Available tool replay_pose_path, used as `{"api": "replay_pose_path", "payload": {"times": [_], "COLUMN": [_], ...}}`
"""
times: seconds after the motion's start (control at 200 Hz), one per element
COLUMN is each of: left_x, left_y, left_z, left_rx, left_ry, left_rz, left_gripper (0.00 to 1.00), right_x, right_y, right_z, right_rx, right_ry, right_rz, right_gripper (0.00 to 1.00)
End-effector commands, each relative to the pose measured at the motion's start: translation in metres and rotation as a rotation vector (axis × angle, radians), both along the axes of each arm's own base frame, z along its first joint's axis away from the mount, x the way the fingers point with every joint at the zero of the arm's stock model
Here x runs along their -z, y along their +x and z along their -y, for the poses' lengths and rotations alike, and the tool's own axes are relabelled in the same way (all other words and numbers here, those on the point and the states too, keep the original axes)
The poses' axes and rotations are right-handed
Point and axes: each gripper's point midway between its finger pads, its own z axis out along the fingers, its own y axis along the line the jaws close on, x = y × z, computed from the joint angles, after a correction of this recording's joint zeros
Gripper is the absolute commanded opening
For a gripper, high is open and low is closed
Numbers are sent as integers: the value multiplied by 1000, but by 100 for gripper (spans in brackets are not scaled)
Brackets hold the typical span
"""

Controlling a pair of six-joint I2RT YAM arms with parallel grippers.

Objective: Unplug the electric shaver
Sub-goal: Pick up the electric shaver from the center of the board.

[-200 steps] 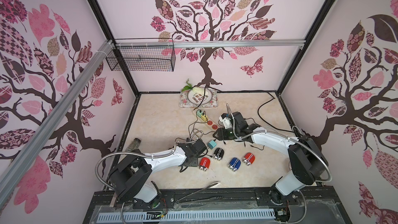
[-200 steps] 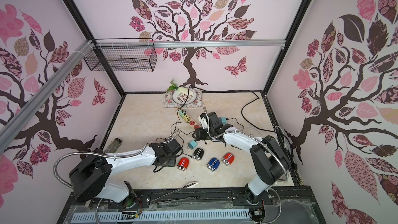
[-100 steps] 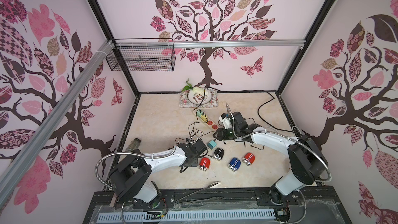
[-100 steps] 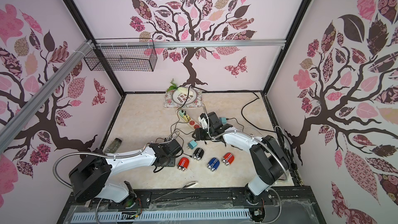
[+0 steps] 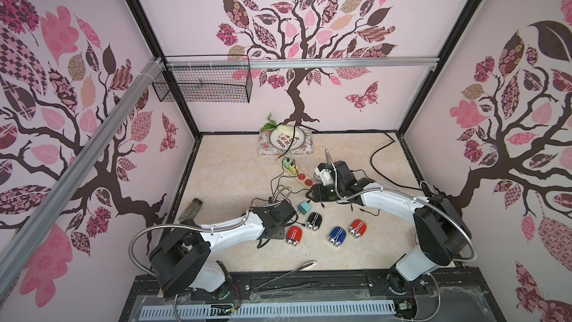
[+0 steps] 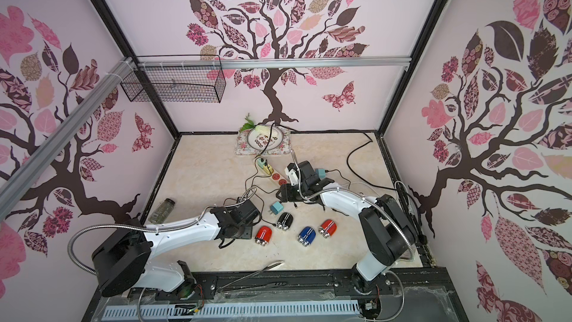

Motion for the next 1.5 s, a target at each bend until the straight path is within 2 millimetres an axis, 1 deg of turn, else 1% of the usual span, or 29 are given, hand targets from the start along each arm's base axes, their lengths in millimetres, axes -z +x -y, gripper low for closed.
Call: {"api": "replay_pose_path", "payload": {"times": [0.0,0.06,0.155,0.37,0.52,0.65,0.87,1.135,1.331,1.496], "left_x": [-8,-9,-10,-13,-13,-14,-18,-25,-30,-36], "left_y": [5,6,7,8,11,12,12,16,17,18], "left_z": [9,10,13,13,6,4,10,19,25,28], "left_rx": [26,29,29,6,-39,-57,-51,-30,-14,0], "left_ry": [-45,-61,-96,-173,-229,-277,-333,-397,-447,-484], "left_rz": [36,39,36,37,29,38,50,74,94,114], "left_gripper": [5,1,0,0,0,0,0,0,0,0], "right_x": [-16,-18,-16,-17,-17,-16,-16,-13,-14,-15], "right_y": [4,4,4,3,4,2,1,-11,-22,-28], "right_z": [-9,-11,-13,-16,-18,-21,-24,-52,-76,-91], "right_rx": [-16,-18,-22,-25,-29,-35,-39,-96,-147,-176], "right_ry": [30,42,48,73,83,96,116,194,249,298], "right_rz": [28,26,15,8,4,-7,-16,-77,-115,-148], "right_gripper": [56,56,56,56,56,56,57,57,57,57]}}
